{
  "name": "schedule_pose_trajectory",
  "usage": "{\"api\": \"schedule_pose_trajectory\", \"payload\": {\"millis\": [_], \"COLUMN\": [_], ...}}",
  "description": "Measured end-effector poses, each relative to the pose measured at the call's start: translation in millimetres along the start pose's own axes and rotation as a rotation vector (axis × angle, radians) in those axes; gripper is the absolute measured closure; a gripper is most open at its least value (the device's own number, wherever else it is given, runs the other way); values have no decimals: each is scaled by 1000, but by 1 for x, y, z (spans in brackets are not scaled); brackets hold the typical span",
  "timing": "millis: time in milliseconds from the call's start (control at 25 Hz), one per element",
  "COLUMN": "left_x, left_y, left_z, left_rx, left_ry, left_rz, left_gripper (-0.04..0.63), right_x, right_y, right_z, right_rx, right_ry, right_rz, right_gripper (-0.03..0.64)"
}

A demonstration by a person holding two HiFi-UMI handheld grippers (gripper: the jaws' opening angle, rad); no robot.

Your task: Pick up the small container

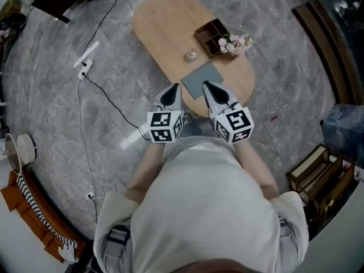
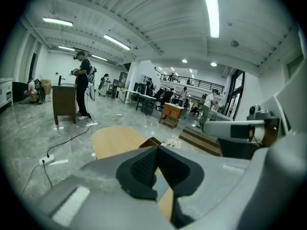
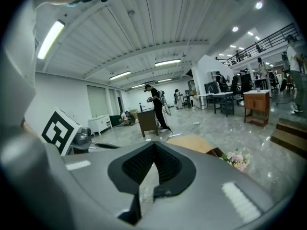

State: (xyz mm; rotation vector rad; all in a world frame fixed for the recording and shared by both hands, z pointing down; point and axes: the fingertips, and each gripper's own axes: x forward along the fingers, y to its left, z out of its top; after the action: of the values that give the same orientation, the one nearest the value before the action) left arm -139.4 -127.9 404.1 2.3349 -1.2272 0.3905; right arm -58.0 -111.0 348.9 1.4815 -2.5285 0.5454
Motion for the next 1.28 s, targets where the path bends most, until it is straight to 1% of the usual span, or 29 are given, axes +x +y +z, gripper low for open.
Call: {"api": "schedule_pose_trajectory", "payload": {"millis": [200, 320, 480, 680, 920, 1120, 1280], "left_x": [37, 59, 93, 138, 188, 229, 257], "left_y": [20, 28, 37, 49, 59, 68, 78], "left_z": [-11, -22, -40, -66, -104, -138, -161], "left_rx": [-31, -46, -40, -11, 5, 14, 33], "left_ry": [48, 64, 94, 124, 166, 207, 234], "left_rz": [-49, -69, -72, -59, -49, -41, -25], "left_gripper": [594, 594, 593, 592, 592, 578, 521], "right_x": [15, 20, 26, 45, 71, 90, 103], "right_y": [-23, -37, -53, -74, -102, -128, -146], "right_z": [-10, -21, -36, -58, -86, -116, -136], "right_rx": [51, 73, 97, 117, 90, 117, 138], "right_ry": [22, 43, 62, 82, 125, 164, 183], "right_rz": [-84, -113, -134, -124, -98, -78, -69], "right_gripper": [618, 618, 618, 618, 618, 618, 618]}}
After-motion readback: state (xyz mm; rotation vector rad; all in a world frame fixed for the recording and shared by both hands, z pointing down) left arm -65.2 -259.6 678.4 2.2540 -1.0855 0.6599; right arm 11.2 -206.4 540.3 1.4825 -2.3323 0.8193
